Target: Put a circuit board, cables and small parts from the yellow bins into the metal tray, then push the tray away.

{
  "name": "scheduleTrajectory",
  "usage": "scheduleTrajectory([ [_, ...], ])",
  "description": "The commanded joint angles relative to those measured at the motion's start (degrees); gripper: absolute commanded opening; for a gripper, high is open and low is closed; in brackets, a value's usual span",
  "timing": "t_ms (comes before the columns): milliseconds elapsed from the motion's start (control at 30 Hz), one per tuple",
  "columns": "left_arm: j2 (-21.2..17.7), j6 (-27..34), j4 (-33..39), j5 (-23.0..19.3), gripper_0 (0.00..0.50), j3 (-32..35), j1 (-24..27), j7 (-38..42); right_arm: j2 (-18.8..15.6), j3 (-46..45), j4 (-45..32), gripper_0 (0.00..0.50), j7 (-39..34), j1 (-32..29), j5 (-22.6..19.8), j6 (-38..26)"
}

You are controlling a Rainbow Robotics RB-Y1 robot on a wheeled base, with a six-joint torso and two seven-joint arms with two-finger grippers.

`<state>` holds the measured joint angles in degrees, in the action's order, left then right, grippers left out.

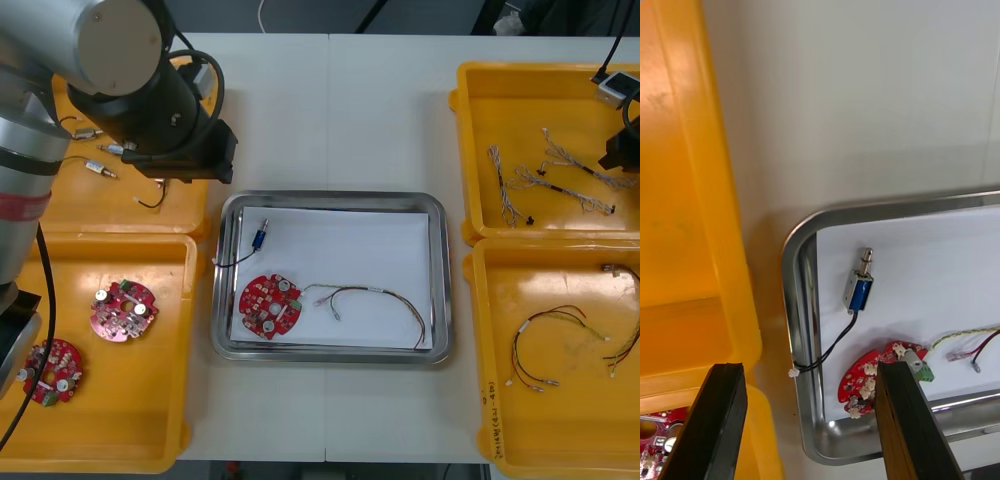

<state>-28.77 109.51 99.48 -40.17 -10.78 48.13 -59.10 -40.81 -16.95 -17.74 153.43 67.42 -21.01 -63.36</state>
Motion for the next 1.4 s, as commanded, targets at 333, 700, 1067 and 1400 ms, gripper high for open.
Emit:
scheduleTrajectory([
  [333, -4.9, 0.5, -1.7, 5.1, 0.500, 7.4, 2.6, -8.1, 0.8, -1.2, -0.7, 0.500, 1.6, -0.1, -2.6, 1.8],
  [700, -7.1, 0.5, -7.5, 5.3, 0.500, 13.9, 2.6, -21.1, 1.3, -0.8, -0.7, 0.500, 1.6, -2.6, -4.7, 1.9],
  [1067, -6.6, -4.0, -12.3, 5.7, 0.500, 14.4, 2.7, -33.3, 2.3, -0.5, -0.7, 0.500, 1.6, -4.1, -4.7, 1.9],
  [1400, -6.4, -9.8, -19.2, 6.2, 0.500, 14.5, 4.2, -42.7, 2.4, 0.2, -0.7, 0.474, 1.6, -5.2, -4.7, 1.9],
])
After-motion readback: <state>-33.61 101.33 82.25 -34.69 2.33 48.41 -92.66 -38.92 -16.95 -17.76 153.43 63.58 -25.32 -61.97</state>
